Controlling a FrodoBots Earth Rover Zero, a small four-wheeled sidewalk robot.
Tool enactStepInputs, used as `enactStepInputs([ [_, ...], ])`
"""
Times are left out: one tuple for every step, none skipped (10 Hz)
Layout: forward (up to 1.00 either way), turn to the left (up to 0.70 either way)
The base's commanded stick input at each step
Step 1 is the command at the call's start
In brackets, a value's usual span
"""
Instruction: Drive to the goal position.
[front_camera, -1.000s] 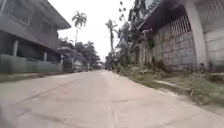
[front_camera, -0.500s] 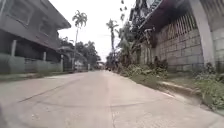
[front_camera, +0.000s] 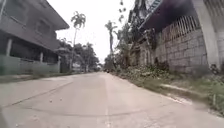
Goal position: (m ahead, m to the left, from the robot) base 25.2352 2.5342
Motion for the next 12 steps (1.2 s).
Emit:
enactStepInputs([
  [0.50,0.00],
  [0.50,0.00],
  [0.50,0.00],
  [0.50,0.00],
  [0.50,0.00],
  [0.50,0.00],
  [0.50,0.00],
  [0.50,0.00],
  [0.50,0.00],
  [0.50,0.00],
  [0.50,0.00],
  [0.50,0.00],
])
